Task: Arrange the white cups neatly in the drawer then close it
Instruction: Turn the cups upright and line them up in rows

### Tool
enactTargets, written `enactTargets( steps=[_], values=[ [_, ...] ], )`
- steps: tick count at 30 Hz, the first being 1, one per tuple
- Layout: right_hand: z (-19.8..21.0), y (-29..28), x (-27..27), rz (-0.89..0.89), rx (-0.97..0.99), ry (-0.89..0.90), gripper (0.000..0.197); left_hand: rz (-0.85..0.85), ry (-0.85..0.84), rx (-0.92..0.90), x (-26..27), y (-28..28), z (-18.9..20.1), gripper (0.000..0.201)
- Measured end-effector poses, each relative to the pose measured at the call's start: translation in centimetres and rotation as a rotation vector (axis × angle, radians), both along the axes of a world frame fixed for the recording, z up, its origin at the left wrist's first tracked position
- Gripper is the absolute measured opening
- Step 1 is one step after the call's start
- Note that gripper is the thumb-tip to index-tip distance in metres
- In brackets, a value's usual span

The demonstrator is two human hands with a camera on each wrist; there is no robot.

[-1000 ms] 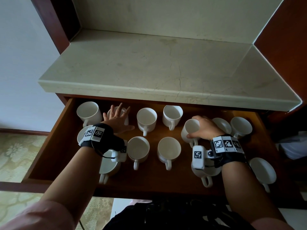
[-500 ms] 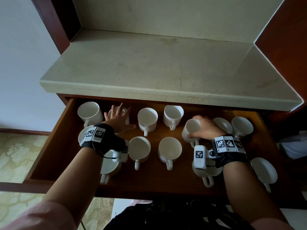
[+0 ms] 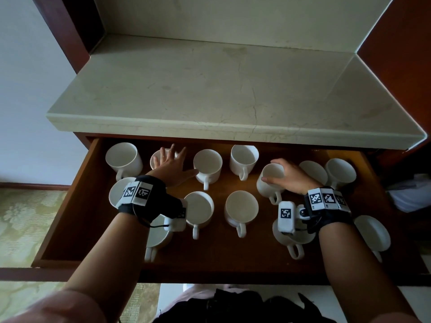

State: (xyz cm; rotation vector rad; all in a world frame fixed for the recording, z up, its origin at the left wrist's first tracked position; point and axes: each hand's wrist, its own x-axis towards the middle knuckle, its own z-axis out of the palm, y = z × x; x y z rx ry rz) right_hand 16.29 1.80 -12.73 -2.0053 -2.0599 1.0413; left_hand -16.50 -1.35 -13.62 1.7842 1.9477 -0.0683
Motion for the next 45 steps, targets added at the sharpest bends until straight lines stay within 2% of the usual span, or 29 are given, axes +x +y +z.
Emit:
enactTargets(
  steps=[9,13,15,19,25,28,32,37,40,45],
  values=[
    [-0.2,0.7,0.6,-0.072,0.101,0.090,0.061,-0.065,-0.052,-0.038,1.3,-0.3,1.3,0.087],
    [-0.1,0.8,0.5,-0.062,0.115,0.114,0.057,-0.084,-0.109,-0.091,0.4,0.1,1.9,0.097],
    [0.2,0.9,0.3,-0.040,0.115,0.118,0.055,-0.078,-0.108,-0.098,0.9,0.0,2.8,0.098],
    [1.3,1.0,0.0,0.029,0.164,0.063,0.056,-0.108,-0.083,-0.097,2.9,-0.3,5.4,0.084],
    [3.4,0.4,2.3,0.201,0.233,-0.071,0.058,-0.076,-0.058,-0.096,6.4,-0.6,7.0,0.085],
    [3.5,0.1,4.6,0.213,0.256,-0.072,0.055,-0.067,-0.035,-0.097,9.4,-0.5,6.5,0.088],
    [3.0,0.2,7.2,0.182,0.291,-0.030,0.036,-0.095,-0.035,-0.115,12.1,0.4,4.3,0.098],
    [2.6,-0.1,8.2,0.360,0.149,-0.051,0.022,0.018,-0.002,-0.066,14.2,0.5,2.5,0.098],
    [2.1,-0.5,8.3,0.462,0.022,0.003,0.019,0.007,0.029,-0.085,14.1,0.6,1.9,0.100],
    [1.9,-0.8,8.4,0.530,-0.016,0.052,0.021,-0.017,0.062,-0.127,13.0,0.5,1.0,0.100]
  ],
)
